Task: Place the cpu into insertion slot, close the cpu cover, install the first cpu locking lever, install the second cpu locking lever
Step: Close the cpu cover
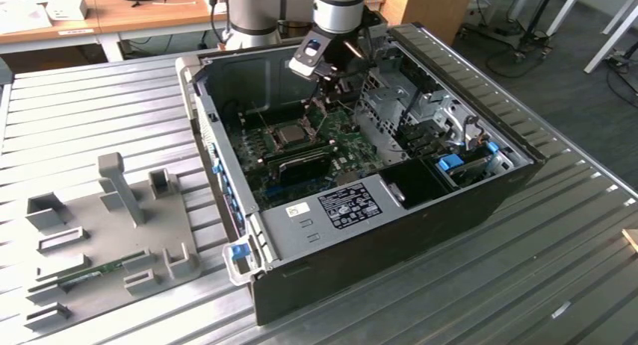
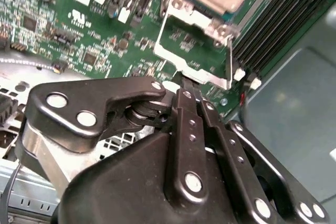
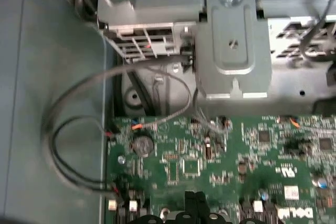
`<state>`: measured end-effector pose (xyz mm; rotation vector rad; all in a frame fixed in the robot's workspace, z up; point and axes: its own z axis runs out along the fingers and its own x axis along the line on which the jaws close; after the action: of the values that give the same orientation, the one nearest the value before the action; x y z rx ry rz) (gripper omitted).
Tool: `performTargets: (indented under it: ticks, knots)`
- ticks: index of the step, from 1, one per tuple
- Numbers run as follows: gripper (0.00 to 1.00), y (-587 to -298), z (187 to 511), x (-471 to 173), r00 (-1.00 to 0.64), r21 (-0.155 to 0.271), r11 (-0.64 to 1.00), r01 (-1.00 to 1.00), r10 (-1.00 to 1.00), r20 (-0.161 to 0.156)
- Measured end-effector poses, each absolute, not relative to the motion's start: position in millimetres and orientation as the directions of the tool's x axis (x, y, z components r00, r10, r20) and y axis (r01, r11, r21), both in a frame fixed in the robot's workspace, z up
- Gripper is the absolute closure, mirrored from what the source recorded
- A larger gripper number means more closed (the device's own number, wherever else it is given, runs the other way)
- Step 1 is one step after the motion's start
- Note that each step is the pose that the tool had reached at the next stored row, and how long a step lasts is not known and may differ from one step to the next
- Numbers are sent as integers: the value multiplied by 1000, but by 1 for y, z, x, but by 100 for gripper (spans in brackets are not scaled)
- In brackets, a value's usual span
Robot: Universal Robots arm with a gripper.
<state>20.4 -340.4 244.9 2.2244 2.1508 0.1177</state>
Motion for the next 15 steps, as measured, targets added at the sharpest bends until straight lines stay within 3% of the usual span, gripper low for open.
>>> performTargets:
  ticks: [15]
  knots:
    - [90, -340, 245, -1, 32, 110, -34, 993, 999, 24]
